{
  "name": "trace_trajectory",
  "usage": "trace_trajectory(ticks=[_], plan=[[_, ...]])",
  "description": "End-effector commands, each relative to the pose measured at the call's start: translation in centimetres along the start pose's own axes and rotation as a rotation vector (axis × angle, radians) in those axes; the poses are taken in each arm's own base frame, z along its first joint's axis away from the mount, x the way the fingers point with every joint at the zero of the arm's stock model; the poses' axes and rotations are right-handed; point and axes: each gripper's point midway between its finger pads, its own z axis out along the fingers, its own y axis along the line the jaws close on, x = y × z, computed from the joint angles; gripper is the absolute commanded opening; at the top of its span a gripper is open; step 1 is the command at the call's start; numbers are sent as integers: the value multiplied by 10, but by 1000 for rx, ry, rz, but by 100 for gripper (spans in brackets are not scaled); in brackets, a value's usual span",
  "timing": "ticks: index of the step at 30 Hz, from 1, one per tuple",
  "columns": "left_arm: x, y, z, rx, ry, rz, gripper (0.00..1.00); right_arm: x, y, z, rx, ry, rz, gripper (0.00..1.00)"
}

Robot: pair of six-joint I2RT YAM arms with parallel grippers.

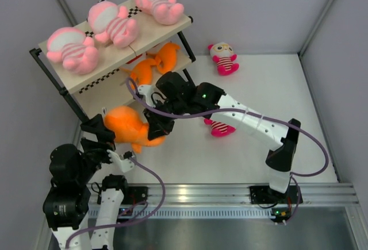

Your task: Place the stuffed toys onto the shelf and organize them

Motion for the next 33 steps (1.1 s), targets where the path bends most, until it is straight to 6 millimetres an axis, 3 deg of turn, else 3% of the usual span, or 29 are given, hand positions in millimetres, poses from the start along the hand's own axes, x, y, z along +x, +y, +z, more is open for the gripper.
trace_trajectory(ticks=[1, 8, 11, 12, 13, 15, 16, 18, 19, 21, 27, 29, 30, 33], plan=[[-10, 13, 0, -48, -51, 66, 99, -13, 20, 0, -57, -27, -63, 0], [2, -5, 26, 46, -39, 96, 98, -22, 35, -6, -99, -71, -126, 0], [6, -4, 33, 72, -32, 81, 89, -19, 36, -7, -107, -66, -138, 0], [7, 0, 34, 74, -30, 70, 78, -18, 36, -7, -110, -64, -137, 0], [6, 3, 34, 71, -34, 36, 58, -15, 36, -5, -112, -55, -135, 0], [4, 8, 32, 60, -47, -5, 31, -17, 37, -7, -116, -73, -142, 2], [3, 7, 32, 60, -49, -51, 0, -9, 34, -2, -116, -58, -136, 4], [2, 3, 33, 66, -52, -93, 0, -17, 38, -9, -116, -115, -170, 9], [2, -1, 34, 71, -51, -143, 0, -10, 34, -5, -113, -111, -168, 11], [0, -8, 35, 83, -61, -199, 0, -21, 37, -14, -98, -179, -205, 22], [-16, -23, 35, 109, -113, -462, 0, -19, 19, -30, 34, -253, -239, 49], [-20, -27, 33, 123, -122, -511, 0, -15, 13, -38, 84, -269, -277, 54], [-22, -34, 32, 144, -119, -568, 0, -7, 8, -37, 102, -257, -284, 59], [-25, -55, 32, 202, -104, -670, 0, -14, 3, -58, 182, -333, -329, 67]])
